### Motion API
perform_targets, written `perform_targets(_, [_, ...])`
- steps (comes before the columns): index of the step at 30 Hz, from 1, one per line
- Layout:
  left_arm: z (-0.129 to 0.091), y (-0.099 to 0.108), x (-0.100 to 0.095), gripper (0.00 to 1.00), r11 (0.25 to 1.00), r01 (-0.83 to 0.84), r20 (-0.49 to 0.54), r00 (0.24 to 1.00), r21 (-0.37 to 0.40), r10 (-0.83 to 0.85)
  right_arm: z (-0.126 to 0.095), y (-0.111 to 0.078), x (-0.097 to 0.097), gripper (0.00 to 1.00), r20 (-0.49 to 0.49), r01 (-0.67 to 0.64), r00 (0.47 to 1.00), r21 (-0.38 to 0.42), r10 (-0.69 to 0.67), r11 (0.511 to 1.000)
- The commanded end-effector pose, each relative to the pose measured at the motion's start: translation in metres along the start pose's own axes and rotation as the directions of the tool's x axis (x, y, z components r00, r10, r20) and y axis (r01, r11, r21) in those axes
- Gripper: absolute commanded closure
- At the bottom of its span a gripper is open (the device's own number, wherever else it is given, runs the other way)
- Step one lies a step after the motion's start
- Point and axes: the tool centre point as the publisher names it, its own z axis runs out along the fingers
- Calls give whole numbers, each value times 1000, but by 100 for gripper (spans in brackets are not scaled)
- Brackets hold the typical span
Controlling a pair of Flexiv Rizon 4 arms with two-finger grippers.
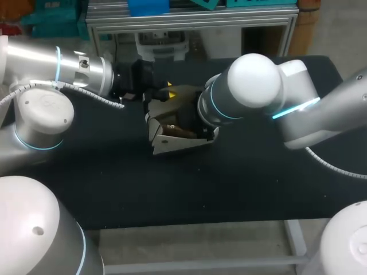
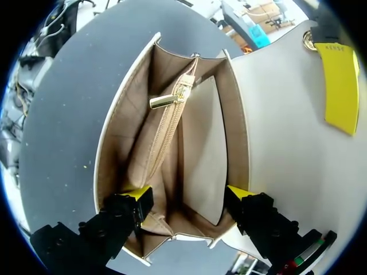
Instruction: Pick up the bag, open it, inspect its contents, close it, and place it on the opposite side
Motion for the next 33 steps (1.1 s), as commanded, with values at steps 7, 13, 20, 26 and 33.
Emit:
perform_targets(7, [-1, -1, 1, 100, 1000, -2, -1, 1000, 1, 2, -6, -2, -2, 100, 37, 11, 999, 2, -11, 1000])
perform_targets(13, [-1, -1, 1, 100, 1000, -2, 0, 1000, 2, 2, -17, 1, -6, 100, 76, 24, 997, 1, -24, 1000])
perform_targets(20, [-3, -4, 3, 100, 1000, -4, 8, 1000, -6, 4, -38, 3, -10, 100, 131, 35, 991, -1, -35, 999])
perform_targets(26, [-3, -8, 5, 100, 1000, -1, 15, 1000, -17, 2, -63, 6, -12, 100, 202, 44, 978, 4, -44, 999])
perform_targets(33, [-8, -19, 11, 100, 998, 68, -25, 997, -12, -68, -101, 7, -10, 100, 290, 52, 955, 23, -57, 998])
